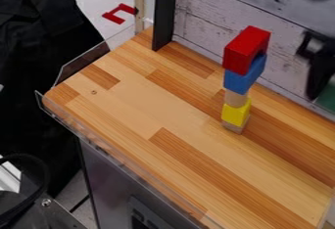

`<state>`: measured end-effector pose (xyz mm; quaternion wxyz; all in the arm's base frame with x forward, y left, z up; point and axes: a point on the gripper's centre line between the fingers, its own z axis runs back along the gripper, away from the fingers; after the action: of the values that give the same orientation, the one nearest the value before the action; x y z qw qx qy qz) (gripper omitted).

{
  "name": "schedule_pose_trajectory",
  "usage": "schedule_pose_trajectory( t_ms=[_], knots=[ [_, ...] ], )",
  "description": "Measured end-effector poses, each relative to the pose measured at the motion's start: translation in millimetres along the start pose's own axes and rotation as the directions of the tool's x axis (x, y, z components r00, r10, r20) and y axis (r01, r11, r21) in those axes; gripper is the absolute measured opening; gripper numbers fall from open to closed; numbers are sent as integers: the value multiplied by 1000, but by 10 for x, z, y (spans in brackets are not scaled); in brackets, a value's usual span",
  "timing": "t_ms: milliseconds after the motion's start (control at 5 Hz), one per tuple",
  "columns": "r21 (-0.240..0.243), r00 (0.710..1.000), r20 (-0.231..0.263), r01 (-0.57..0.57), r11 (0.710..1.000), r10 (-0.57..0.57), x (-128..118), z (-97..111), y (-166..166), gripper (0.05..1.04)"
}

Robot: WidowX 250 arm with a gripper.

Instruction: Pick the green box and place it ontop the red arch

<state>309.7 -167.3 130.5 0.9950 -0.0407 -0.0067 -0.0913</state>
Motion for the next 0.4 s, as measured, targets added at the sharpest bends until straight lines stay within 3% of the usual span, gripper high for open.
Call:
schedule_pose_trajectory(
  t_ms=[400],
  knots=[
    [-2, 993, 102, -54, 999, 54, -40, 408, 313, 525]
  ],
)
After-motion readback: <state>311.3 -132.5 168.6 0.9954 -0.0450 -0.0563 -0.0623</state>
